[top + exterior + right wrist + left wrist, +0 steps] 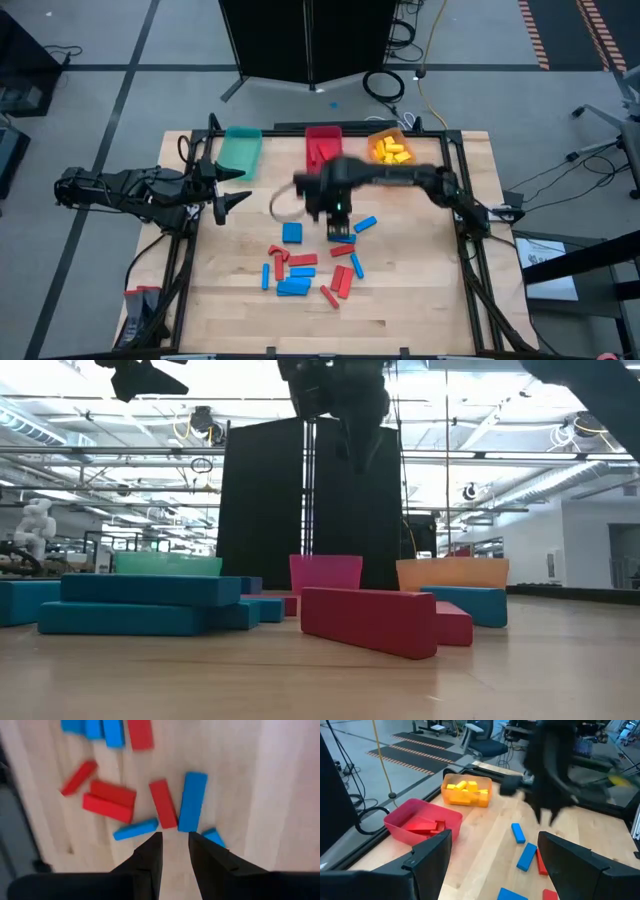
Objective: Sort blocks
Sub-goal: Put the red block into the red bin
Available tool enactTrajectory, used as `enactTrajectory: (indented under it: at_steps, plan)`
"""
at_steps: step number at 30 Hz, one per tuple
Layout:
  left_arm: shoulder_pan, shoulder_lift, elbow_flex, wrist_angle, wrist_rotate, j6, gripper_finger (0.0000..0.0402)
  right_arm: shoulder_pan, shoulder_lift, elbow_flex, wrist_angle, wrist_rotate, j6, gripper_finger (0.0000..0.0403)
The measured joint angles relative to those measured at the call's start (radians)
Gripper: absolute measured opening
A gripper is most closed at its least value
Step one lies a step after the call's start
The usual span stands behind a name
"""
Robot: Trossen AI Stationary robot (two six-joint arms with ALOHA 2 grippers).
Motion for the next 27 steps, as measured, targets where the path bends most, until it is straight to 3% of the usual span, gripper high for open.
enactTrajectory:
  at_steps: [6, 11, 16, 21, 27]
  plan:
    - [0.0, 0.0, 0.0, -0.001, 0.0, 0.001, 0.0302, 0.123, -0.007, -0.088, 0.051, 0.038, -0.029, 0.0102]
    - [0.0, 0.0, 0.0, -0.001, 0.0, -0.004, 0.0302, 0.138, -0.025, -0.199, 0.143, 0.034, -0.011, 0.0135]
    - [0.0, 0.0, 0.0, -0.003, 0.0, -0.006, 0.0302, 0.134, -0.171, -0.53, 0.35, 0.029, 0.079, 0.0166]
    - [0.0, 0.0, 0.0, -0.007, 0.0, -0.005, 0.0302, 0.133, -0.416, -0.895, 0.71, 0.051, 0.152, 0.017]
    - [0.0, 0.0, 0.0, -0.007, -0.02, -0.007, 0.0302, 0.132, -0.562, -1.127, 1.079, 0.167, 0.099, 0.017]
